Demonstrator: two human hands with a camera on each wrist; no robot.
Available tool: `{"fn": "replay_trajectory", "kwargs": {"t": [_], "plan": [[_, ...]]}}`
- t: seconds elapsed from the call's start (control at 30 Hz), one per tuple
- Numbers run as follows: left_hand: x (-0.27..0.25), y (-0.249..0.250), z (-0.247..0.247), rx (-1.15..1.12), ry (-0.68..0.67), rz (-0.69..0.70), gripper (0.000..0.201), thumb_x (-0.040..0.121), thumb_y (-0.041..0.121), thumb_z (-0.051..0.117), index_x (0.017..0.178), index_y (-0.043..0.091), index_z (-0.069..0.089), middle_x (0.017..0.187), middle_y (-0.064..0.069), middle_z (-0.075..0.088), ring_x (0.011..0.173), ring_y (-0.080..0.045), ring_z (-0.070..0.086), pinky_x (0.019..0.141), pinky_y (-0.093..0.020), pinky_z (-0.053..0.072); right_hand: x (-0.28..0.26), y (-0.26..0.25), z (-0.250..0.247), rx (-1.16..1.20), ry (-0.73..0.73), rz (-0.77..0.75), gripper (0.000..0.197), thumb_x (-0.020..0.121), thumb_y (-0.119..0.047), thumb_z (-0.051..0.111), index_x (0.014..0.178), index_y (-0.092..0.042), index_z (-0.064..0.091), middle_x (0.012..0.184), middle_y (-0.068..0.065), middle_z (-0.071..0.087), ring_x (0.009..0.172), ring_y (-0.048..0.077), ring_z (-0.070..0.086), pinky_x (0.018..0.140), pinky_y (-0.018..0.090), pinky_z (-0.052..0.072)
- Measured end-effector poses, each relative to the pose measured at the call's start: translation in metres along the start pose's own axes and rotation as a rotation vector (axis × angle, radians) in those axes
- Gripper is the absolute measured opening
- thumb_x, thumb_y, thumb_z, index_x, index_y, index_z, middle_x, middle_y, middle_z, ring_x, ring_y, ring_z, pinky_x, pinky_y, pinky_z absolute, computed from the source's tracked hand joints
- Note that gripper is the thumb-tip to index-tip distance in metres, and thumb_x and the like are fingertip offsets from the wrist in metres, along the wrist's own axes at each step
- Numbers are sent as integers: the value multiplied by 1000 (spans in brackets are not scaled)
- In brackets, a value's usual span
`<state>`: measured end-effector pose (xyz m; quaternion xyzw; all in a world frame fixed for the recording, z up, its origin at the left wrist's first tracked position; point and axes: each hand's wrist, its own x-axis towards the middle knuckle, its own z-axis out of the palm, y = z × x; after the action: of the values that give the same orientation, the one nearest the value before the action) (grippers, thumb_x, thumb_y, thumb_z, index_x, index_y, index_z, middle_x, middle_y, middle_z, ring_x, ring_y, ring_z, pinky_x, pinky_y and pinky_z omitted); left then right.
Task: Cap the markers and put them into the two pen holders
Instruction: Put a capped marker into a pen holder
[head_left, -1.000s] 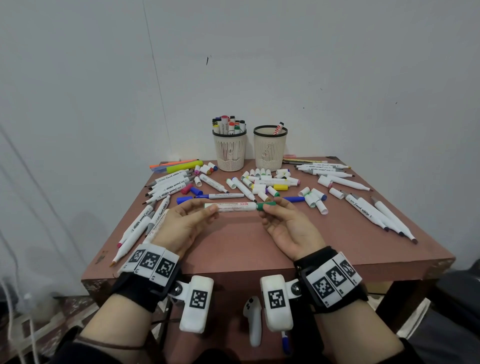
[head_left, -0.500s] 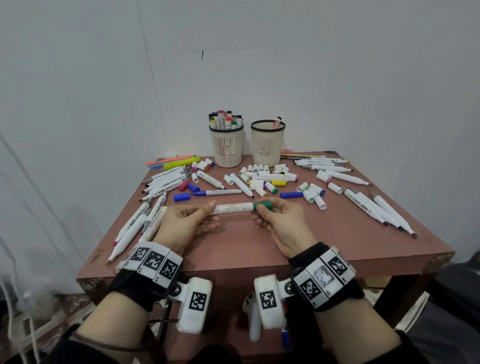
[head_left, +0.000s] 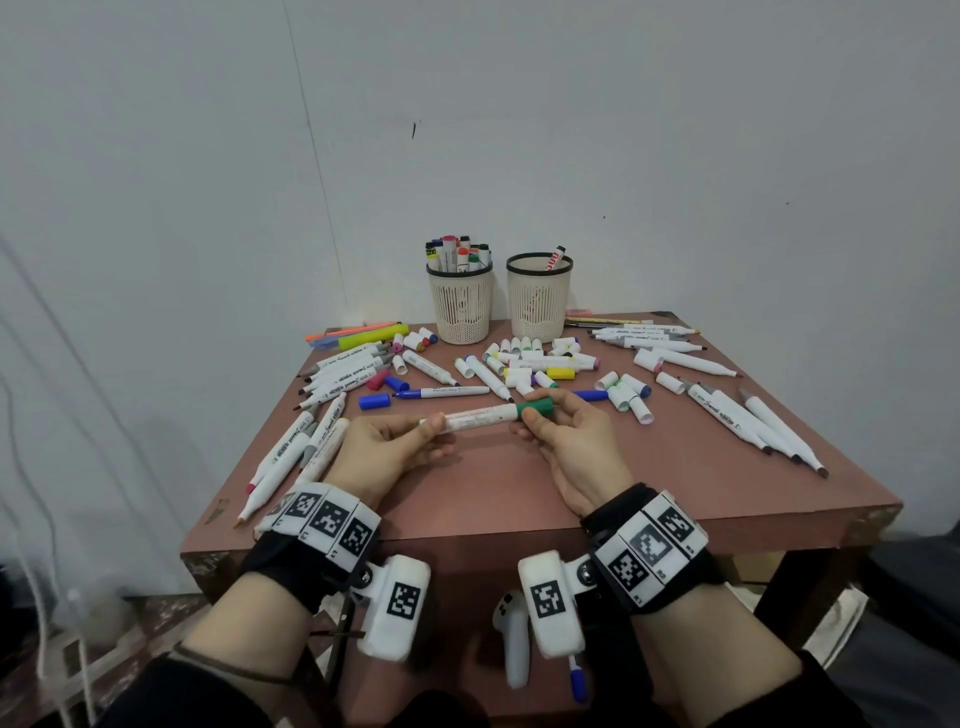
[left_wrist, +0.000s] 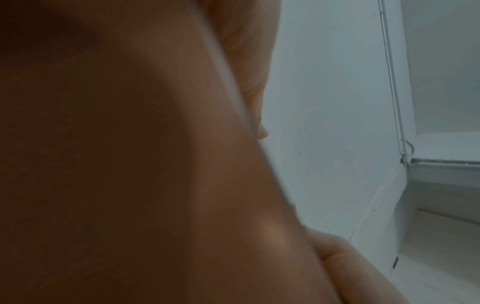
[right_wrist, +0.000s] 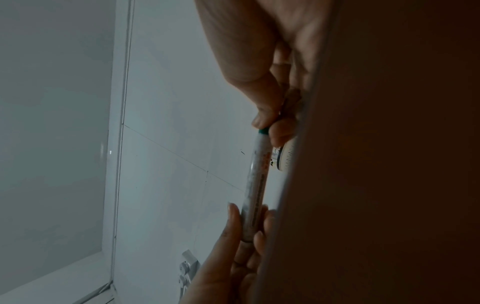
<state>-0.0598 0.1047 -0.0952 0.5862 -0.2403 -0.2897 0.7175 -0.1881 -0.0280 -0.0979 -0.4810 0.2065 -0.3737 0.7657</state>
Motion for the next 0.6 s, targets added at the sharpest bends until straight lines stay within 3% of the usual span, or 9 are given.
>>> {"fn": "replay_trajectory", "kwargs": {"t": [0.2, 0.37, 0.5, 0.6], "plan": [[-4, 2, 0, 116, 9, 80, 18, 83, 3, 65, 98, -6, 68, 73, -8, 73, 62, -10, 67, 59, -14, 53, -2, -4, 0, 146, -33, 9, 21, 85, 14, 54, 91, -5, 58, 83, 11, 63, 75, 21, 62, 69, 21, 56], [-7, 4, -3, 184, 54, 170, 34, 78, -1, 70, 110, 7, 67, 73, -6, 72, 67, -14, 68, 64, -18, 54, -2, -2, 2, -52, 10, -66, 22, 71, 15, 69, 68, -5, 61, 81, 11, 67, 102, 26, 62, 95, 36, 49], [-17, 17, 1, 147, 87, 277, 35, 77, -9, 67, 109, 4, 64, 74, -7, 69, 65, -10, 69, 65, -17, 54, -6, -5, 4, -114, -29, -119, 20, 71, 11, 72, 70, -6, 63, 80, 7, 69, 90, 19, 64, 91, 31, 50], [-27, 36, 2, 174, 84, 370, 34, 75, -11, 69, 107, 2, 65, 75, -8, 68, 66, -9, 69, 66, -17, 55, -13, -8, 7, -141, -109, -167, 20, 71, 7, 74, 82, -9, 69, 82, 3, 71, 88, 18, 65, 89, 30, 52]]}}
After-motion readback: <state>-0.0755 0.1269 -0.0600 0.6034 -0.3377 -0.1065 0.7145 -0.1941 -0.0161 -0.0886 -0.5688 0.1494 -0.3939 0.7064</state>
